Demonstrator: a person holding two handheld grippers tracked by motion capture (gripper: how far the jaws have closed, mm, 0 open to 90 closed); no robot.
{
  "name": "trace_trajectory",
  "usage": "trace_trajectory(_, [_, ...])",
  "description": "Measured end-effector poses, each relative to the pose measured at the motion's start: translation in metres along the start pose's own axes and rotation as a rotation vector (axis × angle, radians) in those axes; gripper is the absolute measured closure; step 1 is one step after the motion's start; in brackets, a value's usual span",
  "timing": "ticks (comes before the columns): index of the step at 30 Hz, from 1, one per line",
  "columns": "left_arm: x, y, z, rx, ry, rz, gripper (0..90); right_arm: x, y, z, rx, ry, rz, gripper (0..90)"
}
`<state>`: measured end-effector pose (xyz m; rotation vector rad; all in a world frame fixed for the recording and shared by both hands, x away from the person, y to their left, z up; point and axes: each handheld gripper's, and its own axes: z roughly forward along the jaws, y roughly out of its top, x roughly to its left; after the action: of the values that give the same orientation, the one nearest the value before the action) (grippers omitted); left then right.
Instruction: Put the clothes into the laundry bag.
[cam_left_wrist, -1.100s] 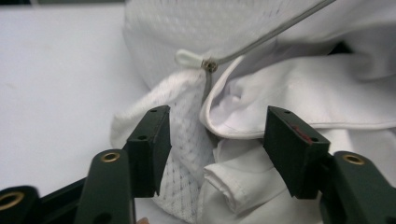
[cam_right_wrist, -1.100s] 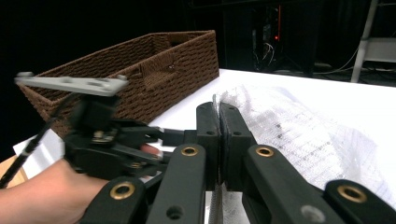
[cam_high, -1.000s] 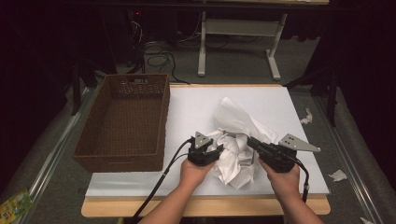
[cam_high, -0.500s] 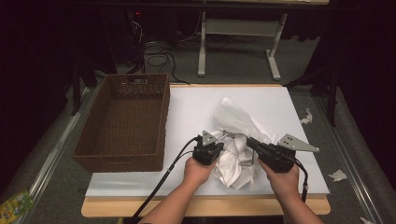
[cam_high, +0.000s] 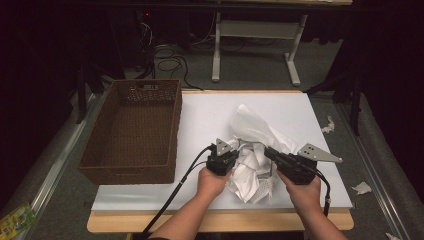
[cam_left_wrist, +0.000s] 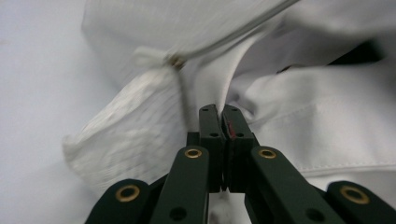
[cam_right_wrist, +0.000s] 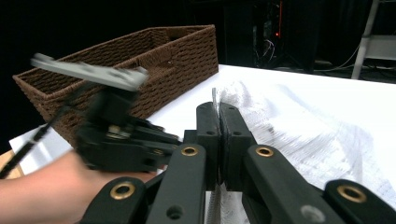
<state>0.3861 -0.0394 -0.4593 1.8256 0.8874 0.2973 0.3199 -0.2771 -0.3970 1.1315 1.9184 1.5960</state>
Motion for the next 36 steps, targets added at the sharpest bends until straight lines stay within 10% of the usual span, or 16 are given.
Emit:
trace_trajectory(7, [-0.035, 0.015, 0.002, -0.099, -0.036, 0.011, 88.4, 0.014, 0.004, 0.007, 0.005, 0.005, -0.054, 89.0])
trace_trajectory(13, [-0.025, 0.020, 0.040, -0.036, 0.047, 0.001, 87.2, 0.011, 0.005, 0.001, -0.016, 0.021, -0.029, 89.1])
trace_trajectory(15, [-0.020, 0.017, 0.042, -0.015, 0.032, -0.007, 68.3, 0.006, 0.005, -0.002, -0.015, 0.015, -0.017, 89.0])
trace_trajectory(24, [-0.018, -0.013, -0.019, -0.092, 0.009, 0.062, 41.7, 0.005, 0.005, -0.001, -0.011, 0.016, -0.014, 89.0])
trace_trajectory(28, [-0.008, -0.031, -0.015, 0.025, -0.044, -0.042, 36.4, 0.009, 0.004, 0.001, -0.003, 0.016, -0.029, 89.0])
trace_trajectory(31, [-0.009, -0.028, -0.005, 0.102, -0.080, -0.023, 41.0, 0.010, 0.003, 0.003, 0.004, 0.014, -0.030, 89.0])
trace_trajectory(36, [-0.023, -0.022, 0.004, 0.167, -0.105, 0.052, 85.4, 0.012, 0.001, 0.013, 0.011, 0.018, -0.021, 89.1])
